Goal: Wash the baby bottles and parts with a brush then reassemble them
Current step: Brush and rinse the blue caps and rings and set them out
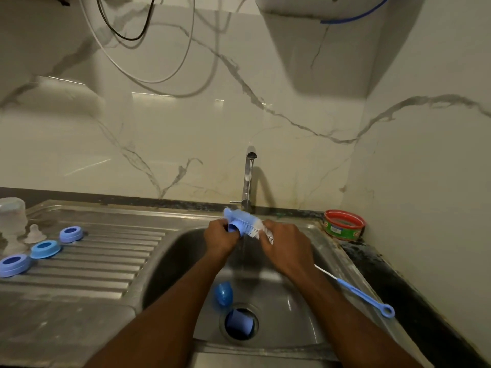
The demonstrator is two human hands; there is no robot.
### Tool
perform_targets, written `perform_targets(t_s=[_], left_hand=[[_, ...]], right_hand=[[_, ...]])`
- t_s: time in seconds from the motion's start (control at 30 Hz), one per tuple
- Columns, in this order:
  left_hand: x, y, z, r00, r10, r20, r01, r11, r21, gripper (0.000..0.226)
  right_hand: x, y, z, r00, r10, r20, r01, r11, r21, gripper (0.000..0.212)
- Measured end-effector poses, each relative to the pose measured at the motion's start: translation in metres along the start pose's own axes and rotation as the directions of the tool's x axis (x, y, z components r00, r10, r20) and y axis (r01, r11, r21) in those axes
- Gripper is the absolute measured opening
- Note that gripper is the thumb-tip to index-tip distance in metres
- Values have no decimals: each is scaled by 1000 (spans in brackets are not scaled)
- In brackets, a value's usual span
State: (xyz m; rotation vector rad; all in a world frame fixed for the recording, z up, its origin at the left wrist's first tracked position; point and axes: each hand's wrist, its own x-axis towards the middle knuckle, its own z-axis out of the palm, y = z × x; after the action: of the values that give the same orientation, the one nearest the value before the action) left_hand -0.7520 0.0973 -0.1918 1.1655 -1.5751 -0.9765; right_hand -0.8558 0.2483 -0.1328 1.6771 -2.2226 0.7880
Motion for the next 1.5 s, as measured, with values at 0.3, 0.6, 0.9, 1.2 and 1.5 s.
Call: perform_targets(t_s=[0.3, 0.6, 0.9, 1.2, 1.5], left_hand=[[1, 2, 3, 984, -167, -64, 161, 982, -94, 35], [-9, 12, 7, 995, -65, 71, 77, 982, -175, 23], [-7, 6, 2, 998, -26, 52, 32, 991, -129, 31], [-7, 5, 4, 987, -140, 81, 158, 940, -303, 41], [-3, 2, 7, 986, -121, 118, 144, 966, -213, 33]], right_hand=[[-5, -8, 4, 997, -51, 49, 49, 998, 32, 34], [0, -1, 0, 999, 36, 2, -36, 999, -16, 34], [6, 9, 0, 989, 145, 44, -143, 989, -42, 36], [2, 1, 4, 998, 45, 46, -44, 998, -38, 35], [1, 5, 4, 998, -3, 69, 4, 1000, -14, 37]])
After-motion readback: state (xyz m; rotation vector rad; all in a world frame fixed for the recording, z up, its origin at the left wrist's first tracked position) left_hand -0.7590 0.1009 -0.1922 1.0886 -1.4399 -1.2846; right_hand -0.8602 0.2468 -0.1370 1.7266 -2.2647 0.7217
